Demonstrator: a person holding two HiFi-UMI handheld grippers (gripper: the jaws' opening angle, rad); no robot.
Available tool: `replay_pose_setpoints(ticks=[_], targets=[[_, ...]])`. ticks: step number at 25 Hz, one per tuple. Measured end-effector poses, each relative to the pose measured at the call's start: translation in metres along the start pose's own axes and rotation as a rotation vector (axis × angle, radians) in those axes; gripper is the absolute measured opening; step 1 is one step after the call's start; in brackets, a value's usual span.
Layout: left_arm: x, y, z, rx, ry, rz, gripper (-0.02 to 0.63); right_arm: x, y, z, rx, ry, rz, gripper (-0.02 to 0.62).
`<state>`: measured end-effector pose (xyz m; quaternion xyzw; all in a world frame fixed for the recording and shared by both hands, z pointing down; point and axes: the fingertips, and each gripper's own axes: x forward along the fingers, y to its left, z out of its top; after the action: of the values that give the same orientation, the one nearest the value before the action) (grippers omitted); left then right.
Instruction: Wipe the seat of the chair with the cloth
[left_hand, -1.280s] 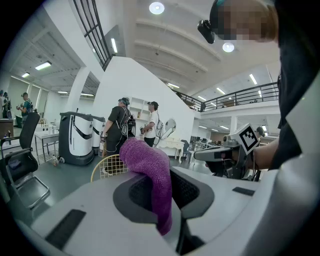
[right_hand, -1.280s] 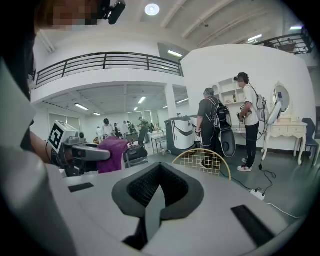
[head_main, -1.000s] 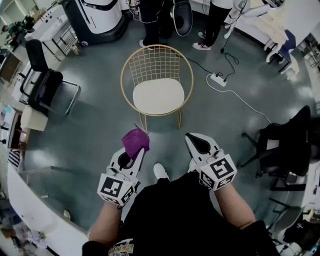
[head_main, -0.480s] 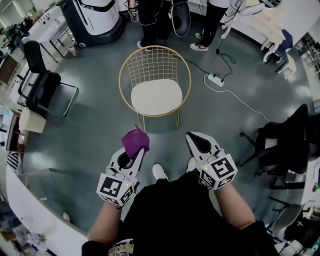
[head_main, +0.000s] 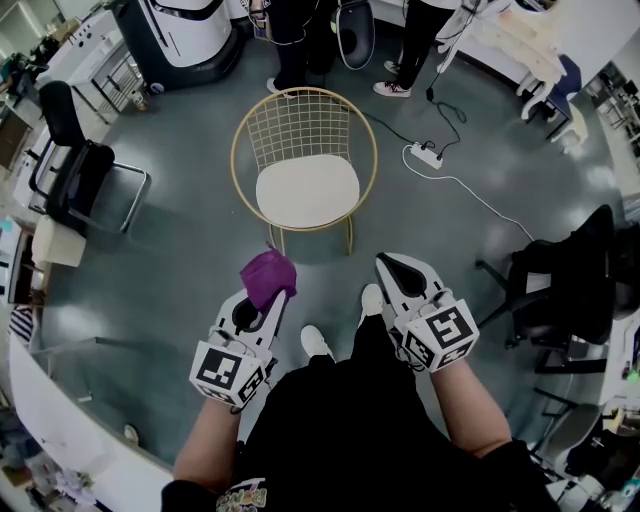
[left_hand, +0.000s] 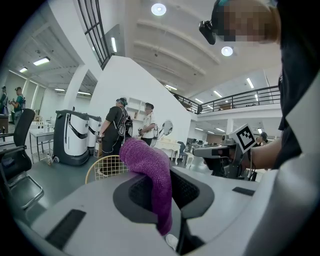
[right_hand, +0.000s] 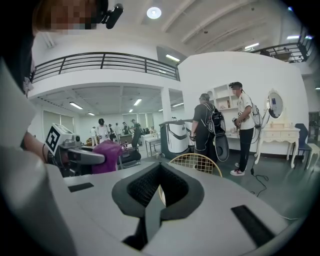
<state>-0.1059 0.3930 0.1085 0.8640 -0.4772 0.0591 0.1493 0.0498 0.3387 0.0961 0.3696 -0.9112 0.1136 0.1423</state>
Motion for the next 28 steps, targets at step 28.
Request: replay_pose_setpoints(ticks=[28], targets=[[0.150,0.026,0.017,-0.036,0.089,0.094,0.071,0.088,-0.155,-0.001,0.084,0.049,0.089,0.012]])
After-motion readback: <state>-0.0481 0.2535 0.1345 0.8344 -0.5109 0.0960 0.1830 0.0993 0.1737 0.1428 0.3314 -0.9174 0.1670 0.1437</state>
